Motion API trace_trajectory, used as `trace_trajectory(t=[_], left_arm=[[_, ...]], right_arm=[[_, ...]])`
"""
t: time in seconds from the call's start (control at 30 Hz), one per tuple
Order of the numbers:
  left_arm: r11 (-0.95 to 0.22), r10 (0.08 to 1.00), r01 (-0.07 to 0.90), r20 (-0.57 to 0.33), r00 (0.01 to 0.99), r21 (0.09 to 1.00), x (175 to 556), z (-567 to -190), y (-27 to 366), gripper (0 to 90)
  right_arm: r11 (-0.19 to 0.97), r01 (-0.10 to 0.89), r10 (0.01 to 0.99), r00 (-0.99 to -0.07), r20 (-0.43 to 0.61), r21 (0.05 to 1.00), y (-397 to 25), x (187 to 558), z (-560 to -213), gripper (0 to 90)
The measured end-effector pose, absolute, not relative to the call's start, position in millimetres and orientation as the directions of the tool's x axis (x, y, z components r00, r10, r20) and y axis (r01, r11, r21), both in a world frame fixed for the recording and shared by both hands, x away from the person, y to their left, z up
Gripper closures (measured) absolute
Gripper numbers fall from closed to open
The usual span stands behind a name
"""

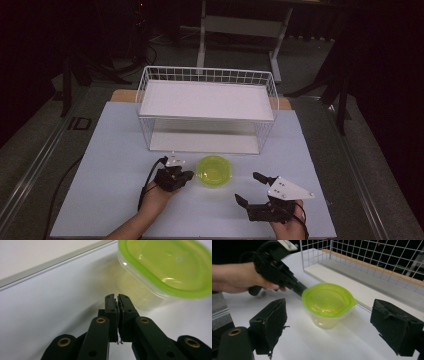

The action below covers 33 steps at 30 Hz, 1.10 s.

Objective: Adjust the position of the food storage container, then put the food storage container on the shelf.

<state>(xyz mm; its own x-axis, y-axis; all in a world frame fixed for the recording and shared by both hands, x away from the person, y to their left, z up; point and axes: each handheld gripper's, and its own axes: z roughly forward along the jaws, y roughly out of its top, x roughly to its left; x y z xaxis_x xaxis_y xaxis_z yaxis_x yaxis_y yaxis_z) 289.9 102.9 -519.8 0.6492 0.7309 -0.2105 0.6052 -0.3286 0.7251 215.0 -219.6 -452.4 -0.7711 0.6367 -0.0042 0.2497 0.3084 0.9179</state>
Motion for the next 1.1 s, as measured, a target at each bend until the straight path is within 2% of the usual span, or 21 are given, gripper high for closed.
trace_trajectory(t=[0.1,0.17,0.27,0.33,0.37,0.4,0.43,0.63,0.73,0.83,1.1], left_arm=[[-0.33,0.703,0.595,-0.23,0.673,0.733,281.6,-512.7,110.6,76.8],[-0.342,0.684,0.572,-0.22,0.695,0.746,274.7,-507.7,118.0,74.0],[-0.309,0.675,0.562,-0.239,0.698,0.767,266.0,-502.2,128.2,58.8],[-0.274,0.652,0.552,-0.27,0.708,0.787,261.0,-498.1,135.2,56.6],[-0.251,0.635,0.55,-0.293,0.715,0.796,258.7,-495.8,138.4,50.5],[-0.239,0.621,0.541,-0.301,0.724,0.807,256.1,-493.2,141.2,48.4],[-0.231,0.613,0.528,-0.3,0.731,0.817,253.5,-490.6,142.8,46.8],[-0.225,0.614,0.484,-0.263,0.744,0.846,245.3,-479.4,142.1,17.6],[-0.208,0.618,0.469,-0.256,0.743,0.858,243.9,-470.9,138.4,12.2],[-0.234,0.614,0.481,-0.256,0.747,0.845,245.9,-464.3,134.5,1.3],[-0.198,0.622,0.453,-0.246,0.743,0.869,249.3,-441.9,127.6,1.2]], right_arm=[[0.311,0.256,0.636,-0.772,-0.001,0.915,-218.1,214.7,-452.6,13.7],[0.314,0.252,0.635,-0.773,-0.005,0.915,-217.2,214.4,-452.4,13.7],[0.314,0.25,0.635,-0.773,-0.007,0.916,-217.0,214.2,-452.2,13.7],[0.311,0.256,0.638,-0.77,-0.001,0.915,-217.0,214.3,-452.7,13.7],[0.314,0.258,0.638,-0.77,-0.002,0.914,-217.1,214.6,-453.0,13.7],[0.316,0.258,0.638,-0.77,-0.003,0.913,-216.9,214.8,-453.2,13.7],[0.317,0.257,0.637,-0.771,-0.004,0.913,-216.7,215.1,-453.3,13.7],[0.322,0.252,0.633,-0.774,-0.01,0.912,-212.7,215.1,-451.9,13.7],[0.328,0.244,0.627,-0.779,-0.017,0.912,-209.2,214.5,-448.7,13.7],[0.334,0.24,0.623,-0.782,-0.022,0.912,-207.6,215.7,-446.0,13.7],[0.366,0.248,0.622,-0.782,-0.038,0.897,-202.3,225.0,-430.9,14.6]])
